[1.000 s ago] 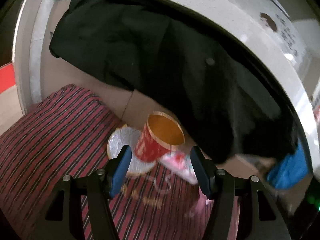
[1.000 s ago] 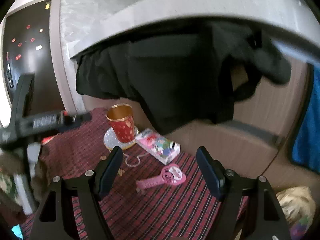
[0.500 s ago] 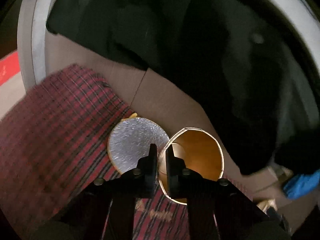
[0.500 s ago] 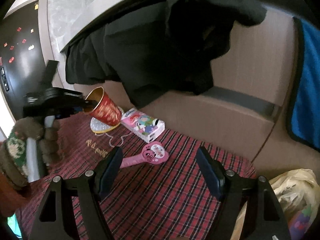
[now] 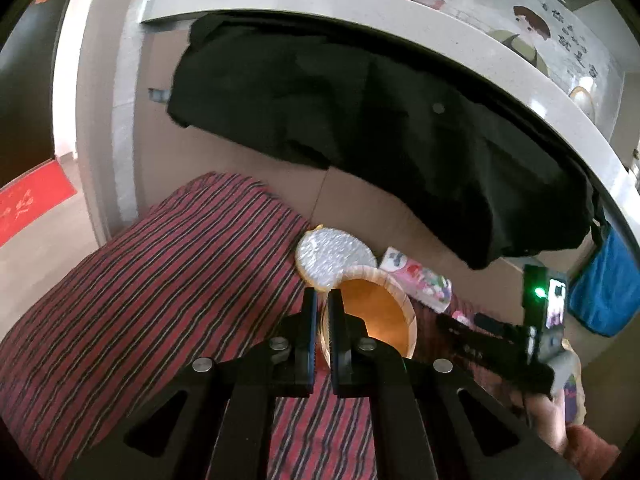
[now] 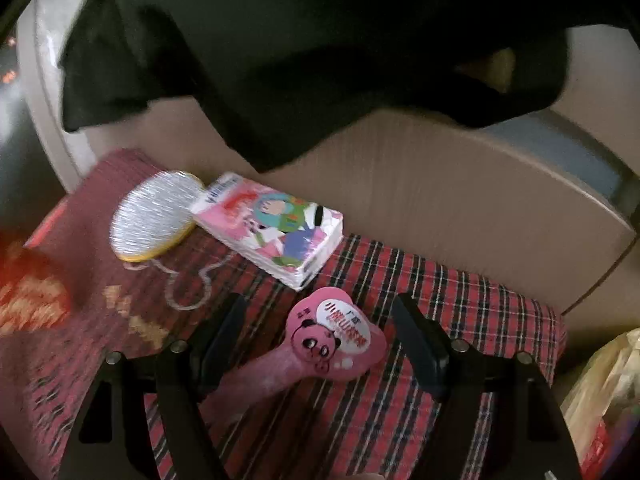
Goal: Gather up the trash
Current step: 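Grasp the pink lollipop wrapper with right gripper while left grasps the red paper cup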
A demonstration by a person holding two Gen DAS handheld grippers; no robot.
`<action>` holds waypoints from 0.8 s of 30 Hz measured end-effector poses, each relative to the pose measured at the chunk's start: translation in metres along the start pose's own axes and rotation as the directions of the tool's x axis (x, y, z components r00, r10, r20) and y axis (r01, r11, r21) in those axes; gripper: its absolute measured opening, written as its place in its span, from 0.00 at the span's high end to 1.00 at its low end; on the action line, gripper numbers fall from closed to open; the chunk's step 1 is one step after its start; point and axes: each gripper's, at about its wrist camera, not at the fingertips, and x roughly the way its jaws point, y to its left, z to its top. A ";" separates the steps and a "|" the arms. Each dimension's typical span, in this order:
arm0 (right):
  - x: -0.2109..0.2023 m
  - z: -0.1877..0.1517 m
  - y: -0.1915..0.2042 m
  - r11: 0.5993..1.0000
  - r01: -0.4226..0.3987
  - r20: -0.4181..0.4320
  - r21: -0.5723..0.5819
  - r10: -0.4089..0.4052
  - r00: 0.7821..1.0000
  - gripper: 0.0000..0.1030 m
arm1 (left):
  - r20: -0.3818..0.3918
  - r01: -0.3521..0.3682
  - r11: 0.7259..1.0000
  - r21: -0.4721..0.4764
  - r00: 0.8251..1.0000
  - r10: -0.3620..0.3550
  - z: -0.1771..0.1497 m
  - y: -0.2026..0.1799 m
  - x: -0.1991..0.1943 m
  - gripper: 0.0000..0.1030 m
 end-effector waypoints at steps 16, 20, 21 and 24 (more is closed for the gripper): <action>-0.068 -0.032 -0.022 0.984 -0.175 0.030 -0.013 0.175 0.984 0.54 | -0.002 0.001 0.998 -0.065 1.000 -0.001 -0.019 -0.001 -0.027 0.95; -0.100 -0.038 -0.023 0.974 -0.222 0.056 -0.031 0.224 0.973 0.54 | 0.021 0.038 0.979 -0.198 0.999 -0.035 -0.006 0.019 -0.024 0.75; -0.108 -0.041 -0.024 0.973 -0.227 0.062 -0.040 0.229 0.971 0.54 | 0.033 0.045 0.979 -0.201 0.999 -0.039 -0.003 0.020 -0.023 0.68; -0.114 -0.046 -0.021 0.965 -0.259 0.070 -0.046 0.262 0.962 0.54 | 0.034 0.082 0.982 -0.169 0.996 -0.077 0.000 0.015 -0.014 0.46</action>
